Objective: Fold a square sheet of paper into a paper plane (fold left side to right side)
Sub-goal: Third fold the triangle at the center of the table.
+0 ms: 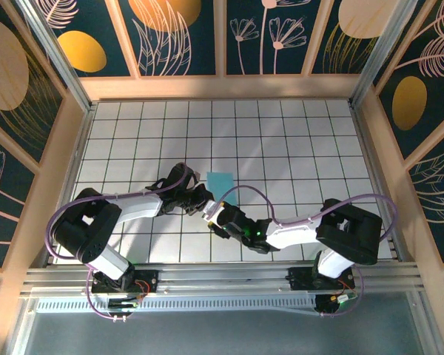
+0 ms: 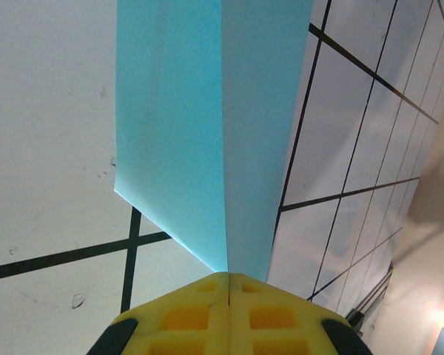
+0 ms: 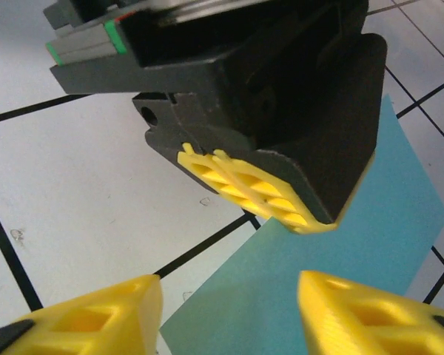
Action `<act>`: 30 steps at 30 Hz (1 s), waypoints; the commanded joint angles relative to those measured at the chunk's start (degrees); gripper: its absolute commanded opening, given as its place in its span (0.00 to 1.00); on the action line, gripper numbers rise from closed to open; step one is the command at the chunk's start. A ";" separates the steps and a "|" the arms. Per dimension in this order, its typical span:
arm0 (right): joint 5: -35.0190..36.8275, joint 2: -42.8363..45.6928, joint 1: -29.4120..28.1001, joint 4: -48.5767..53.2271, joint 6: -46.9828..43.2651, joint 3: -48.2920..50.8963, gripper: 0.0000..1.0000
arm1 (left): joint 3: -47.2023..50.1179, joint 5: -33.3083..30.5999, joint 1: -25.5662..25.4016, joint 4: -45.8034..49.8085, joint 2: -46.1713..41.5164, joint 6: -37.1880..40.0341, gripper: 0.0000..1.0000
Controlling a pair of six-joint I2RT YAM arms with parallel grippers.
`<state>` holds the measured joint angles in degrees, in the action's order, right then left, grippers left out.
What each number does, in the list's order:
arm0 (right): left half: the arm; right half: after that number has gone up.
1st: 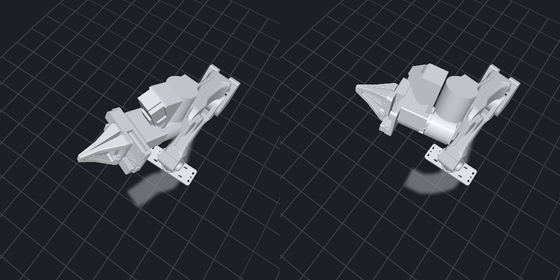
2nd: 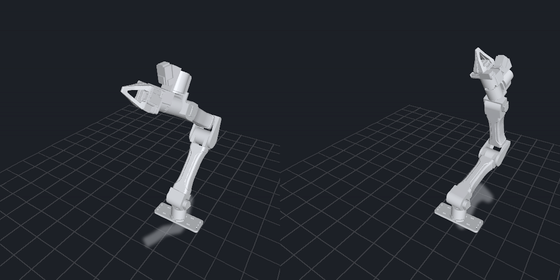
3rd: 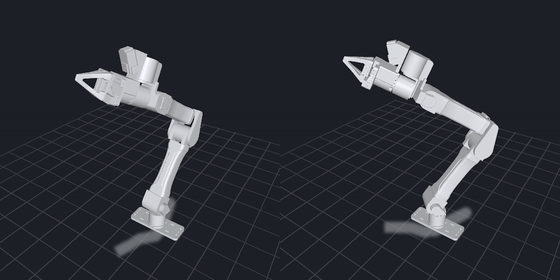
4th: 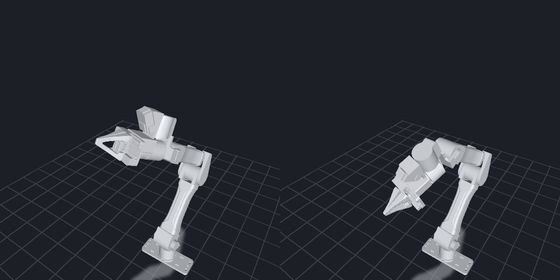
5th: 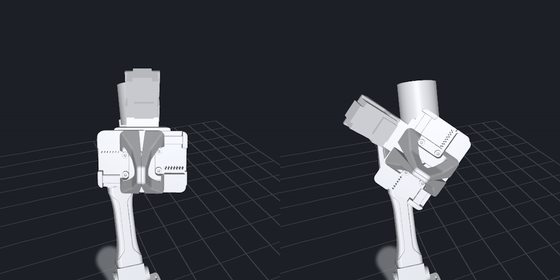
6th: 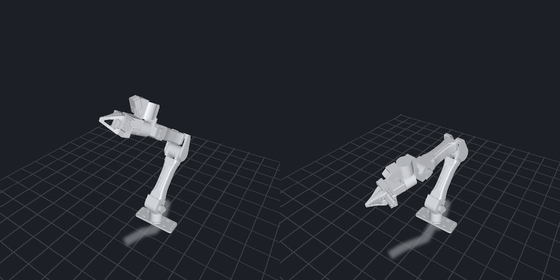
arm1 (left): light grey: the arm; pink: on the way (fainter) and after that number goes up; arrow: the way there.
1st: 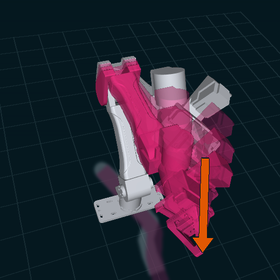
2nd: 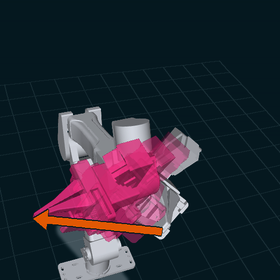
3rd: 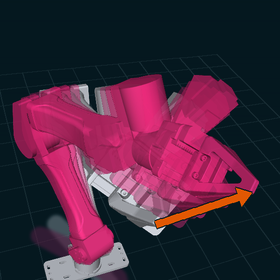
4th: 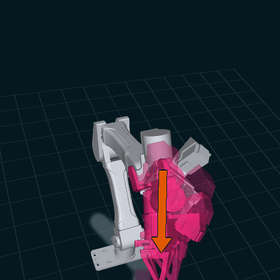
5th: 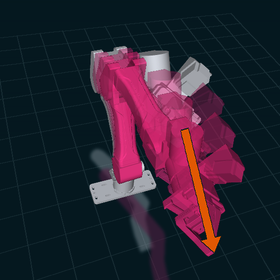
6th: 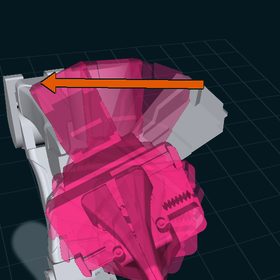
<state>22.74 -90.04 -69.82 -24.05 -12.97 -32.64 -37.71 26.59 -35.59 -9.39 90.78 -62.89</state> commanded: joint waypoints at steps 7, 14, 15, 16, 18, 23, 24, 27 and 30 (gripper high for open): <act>0.73 -1.02 0.30 0.57 0.40 -1.88 0.29 | 0.18 0.92 -0.18 2.98 -1.40 -2.48 0.09; 0.61 -1.16 0.30 2.30 1.58 -2.24 0.01 | 0.05 0.79 -0.23 3.20 -2.01 -2.12 0.21; 0.48 -1.13 0.39 2.49 1.89 -2.25 0.00 | -0.13 0.54 -0.25 3.61 -2.18 -1.91 0.22; 0.27 -1.12 0.47 2.75 2.18 -2.29 0.00 | -0.33 0.11 -0.21 4.05 -2.40 -1.66 0.24; -0.43 -1.09 0.59 3.25 2.83 -2.39 0.00 | -0.52 -1.10 -0.18 5.08 -3.25 -1.06 0.27; -2.90 -0.22 1.50 4.08 5.15 -2.34 0.00 | -0.27 -3.43 1.90 8.16 -7.60 0.85 0.36; -3.41 -0.02 1.73 4.18 5.60 -2.34 0.00 | -0.05 -3.47 2.74 8.68 -8.55 1.21 0.37; -5.64 0.52 2.68 4.27 7.21 -2.25 0.00 | 0.27 -3.45 6.28 10.17 -11.86 2.88 0.42; -7.79 1.28 3.50 4.72 8.84 -2.25 0.00 | -0.59 -4.10 9.29 11.05 -13.80 5.97 0.46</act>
<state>17.74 -90.45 -67.02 -20.25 -7.05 -33.63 -37.71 23.62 -28.32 -3.20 78.61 -58.92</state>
